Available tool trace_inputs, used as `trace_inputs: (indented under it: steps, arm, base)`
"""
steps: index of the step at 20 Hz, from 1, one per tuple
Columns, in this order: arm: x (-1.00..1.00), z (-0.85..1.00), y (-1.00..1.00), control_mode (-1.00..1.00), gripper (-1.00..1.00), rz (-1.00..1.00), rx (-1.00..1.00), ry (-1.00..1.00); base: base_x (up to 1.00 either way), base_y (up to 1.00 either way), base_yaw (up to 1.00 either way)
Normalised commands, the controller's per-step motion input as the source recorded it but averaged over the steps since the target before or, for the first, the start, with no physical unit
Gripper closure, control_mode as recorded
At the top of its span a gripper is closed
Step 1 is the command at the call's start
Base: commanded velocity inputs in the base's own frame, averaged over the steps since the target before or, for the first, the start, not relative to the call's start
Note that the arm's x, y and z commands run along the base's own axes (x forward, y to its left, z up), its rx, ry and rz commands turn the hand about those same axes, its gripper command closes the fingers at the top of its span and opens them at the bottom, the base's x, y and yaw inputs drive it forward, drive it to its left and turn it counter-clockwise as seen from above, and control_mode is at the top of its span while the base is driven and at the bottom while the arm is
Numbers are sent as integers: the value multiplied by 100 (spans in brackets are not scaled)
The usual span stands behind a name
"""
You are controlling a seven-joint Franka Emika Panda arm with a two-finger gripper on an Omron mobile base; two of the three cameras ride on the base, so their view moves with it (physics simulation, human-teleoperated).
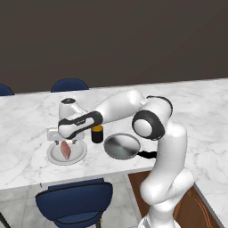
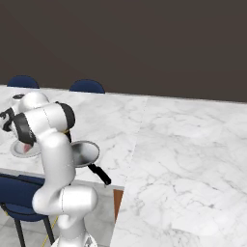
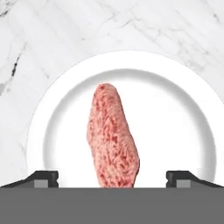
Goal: Pick up the pan with the steak in it and place it on the dining table. Then place the steak on the plate.
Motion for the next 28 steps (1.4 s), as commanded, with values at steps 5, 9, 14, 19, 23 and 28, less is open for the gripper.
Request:
trace_inputs:
  steps: [5, 9, 14, 19, 23, 28]
  arm:
    - [-37, 46, -1, -100, -100, -9, 7, 2]
    - [-50, 57, -6, -100, -100, -9, 9, 0]
    - [-52, 54, -16, -100, -100, -7, 11, 0]
    - [-48, 42, -28, -100, -100, -5, 12, -1]
    - [-57, 39, -33, -100, -100, -3, 10, -9]
    - [-56, 28, -34, -100, -100, -3, 8, -6]
  base:
    - [0, 0, 0]
    - [0, 0, 0]
    - [0, 0, 0]
    - [0, 0, 0]
    - [0, 0, 0]
    - [0, 0, 0]
